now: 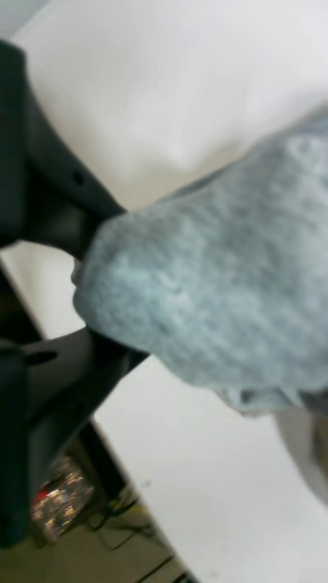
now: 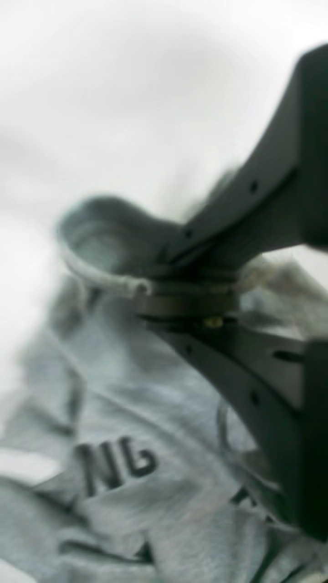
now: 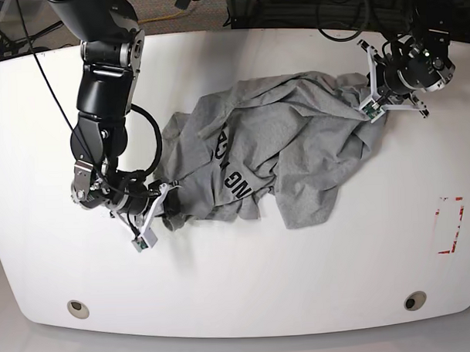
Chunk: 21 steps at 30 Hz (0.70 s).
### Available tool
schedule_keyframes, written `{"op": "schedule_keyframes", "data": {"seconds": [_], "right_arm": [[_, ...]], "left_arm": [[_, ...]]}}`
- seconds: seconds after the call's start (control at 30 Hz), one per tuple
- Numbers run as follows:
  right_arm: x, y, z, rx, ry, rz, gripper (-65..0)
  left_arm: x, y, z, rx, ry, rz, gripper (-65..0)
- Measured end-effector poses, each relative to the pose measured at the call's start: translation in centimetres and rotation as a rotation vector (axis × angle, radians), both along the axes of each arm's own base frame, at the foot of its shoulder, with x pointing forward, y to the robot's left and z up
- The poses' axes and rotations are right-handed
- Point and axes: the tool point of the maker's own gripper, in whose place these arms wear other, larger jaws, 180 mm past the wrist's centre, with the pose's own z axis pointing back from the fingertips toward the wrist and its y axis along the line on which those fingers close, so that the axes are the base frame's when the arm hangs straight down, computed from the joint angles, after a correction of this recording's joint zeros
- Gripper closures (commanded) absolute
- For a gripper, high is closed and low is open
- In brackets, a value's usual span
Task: Fold the T-shirt properly
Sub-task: 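Regrasp a shirt corner with the left gripper away from the right gripper, then lift the shirt with both grippers, stretch it, and lay it flat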
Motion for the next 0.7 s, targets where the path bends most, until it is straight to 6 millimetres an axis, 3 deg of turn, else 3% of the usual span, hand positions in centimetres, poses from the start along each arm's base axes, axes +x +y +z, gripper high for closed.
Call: {"op": "schedule_keyframes", "data": {"seconds": [0.17, 0.27, 0.5, 0.6, 0.7], "right_arm": [[1.0, -0.3, 2.2, -0.025, -0.065, 0.003, 0.0], [2.0, -0.9, 4.0, -0.060, -0.108, 0.007, 0.0], [6.0, -4.0, 11.0, -0.116, -0.260, -0.025, 0.0], [7.3, -5.2, 13.6, -0.138, -0.310, -0.039, 0.0], [8.6, -6.1, 16.9, -0.156, -0.374, -0.051, 0.0]], "left_arm": [[2.7, -0.3, 1.6, -0.010, -0.072, -0.005, -0.4], [5.2, 0.3, 3.3, 0.022, -0.139, 0.001, -0.4], [12.2, 1.5, 10.2, 0.094, -0.327, 0.040, -0.4], [14.2, 1.8, 12.9, 0.145, -0.380, 0.045, -0.4], [16.4, 1.0, 16.1, 0.147, -0.455, 0.029, -0.4]]}}
